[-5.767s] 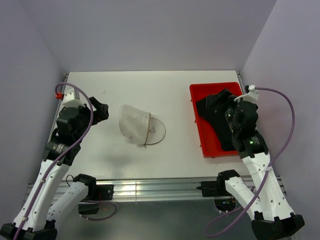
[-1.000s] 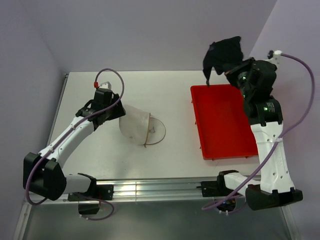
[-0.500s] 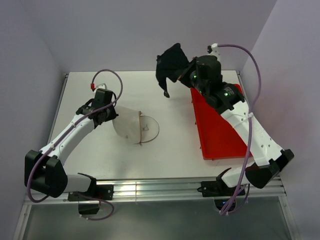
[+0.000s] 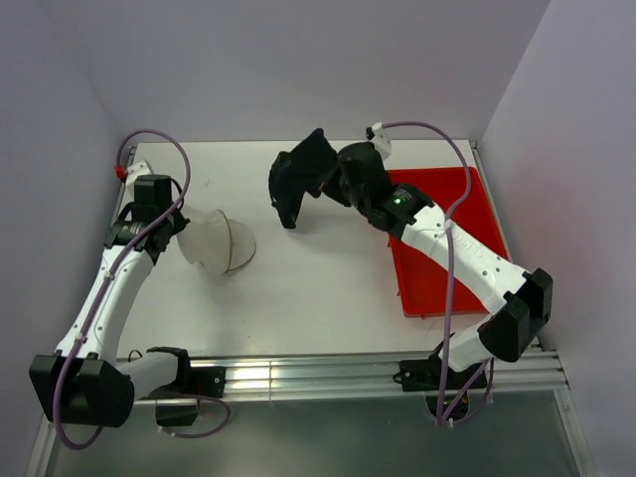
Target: Place the bra in the laundry bag and zip it closed
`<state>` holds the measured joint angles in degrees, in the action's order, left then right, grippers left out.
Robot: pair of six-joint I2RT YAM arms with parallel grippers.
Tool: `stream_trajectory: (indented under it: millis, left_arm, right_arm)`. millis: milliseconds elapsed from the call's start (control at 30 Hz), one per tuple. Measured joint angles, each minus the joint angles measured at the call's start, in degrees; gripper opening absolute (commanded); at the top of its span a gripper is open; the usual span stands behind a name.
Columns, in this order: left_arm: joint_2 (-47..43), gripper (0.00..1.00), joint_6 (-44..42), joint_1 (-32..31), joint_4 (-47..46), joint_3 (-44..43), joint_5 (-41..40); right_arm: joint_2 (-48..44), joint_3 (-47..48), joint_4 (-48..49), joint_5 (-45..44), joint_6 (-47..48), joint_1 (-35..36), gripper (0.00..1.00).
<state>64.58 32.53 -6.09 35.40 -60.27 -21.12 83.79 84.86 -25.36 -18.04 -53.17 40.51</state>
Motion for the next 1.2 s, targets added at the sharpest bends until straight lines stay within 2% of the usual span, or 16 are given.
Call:
stream_trajectory:
  millis: [67,167,200,267,300,367,600,867,1033,1200]
  left_arm:
    - [0.76,0.27,-0.35,0.02,-0.28,0.66,0.50]
    - [0.96,0.44,-0.46,0.09,-0.31,2.29,1.03]
    - [0.96,0.57,-0.39,0.13,-0.42,2.82,1.20]
    - [0.94,0.68,-0.46,0.15,-0.44,3.48,1.42]
    - [0.85,0.82,-0.37,0.20,-0.44,3.82,1.49]
    - [0.57,0.91,-0.28,0.28,-0.35,4.22,1.75]
    - [-3.04,0.92,0.09,0.33,-0.02,3.61,2.10]
    - [-4.04,0.93,0.11,0.35,0.42,-3.96,5.81]
    - [-5.14,0.93,0.13,0.39,0.92,-5.64,8.37]
    - [-5.88,0.93,0.61,0.37,0.90,-5.99,11.89]
  right_arm:
    - [0.00,-4.02,1.16,-0.42,-0.76,0.00,0.00]
    - [0.20,-10.58,2.27,-0.96,-1.31,0.00,0.00]
    - [0.28,-12.28,2.47,-1.29,-1.38,0.00,0.00]
    - [0.83,-15.39,2.80,-2.21,-1.36,0.00,0.00]
    - [1.16,-16.83,3.21,-2.78,-1.27,0.00,0.00]
    - [1.90,-19.26,3.56,-4.24,-1.14,0.00,0.00]
    - [4.85,-22.40,3.23,-12.57,0.48,0.00,0.00]
    - [9.64,-22.10,-0.85,-23.28,1.86,-0.04,0.00]
    - [15.15,-20.72,-4.81,-26.25,6.23,-0.02,0.00]
    - [14.99,-20.31,-7.82,-31.04,10.36,0.31,0.00]
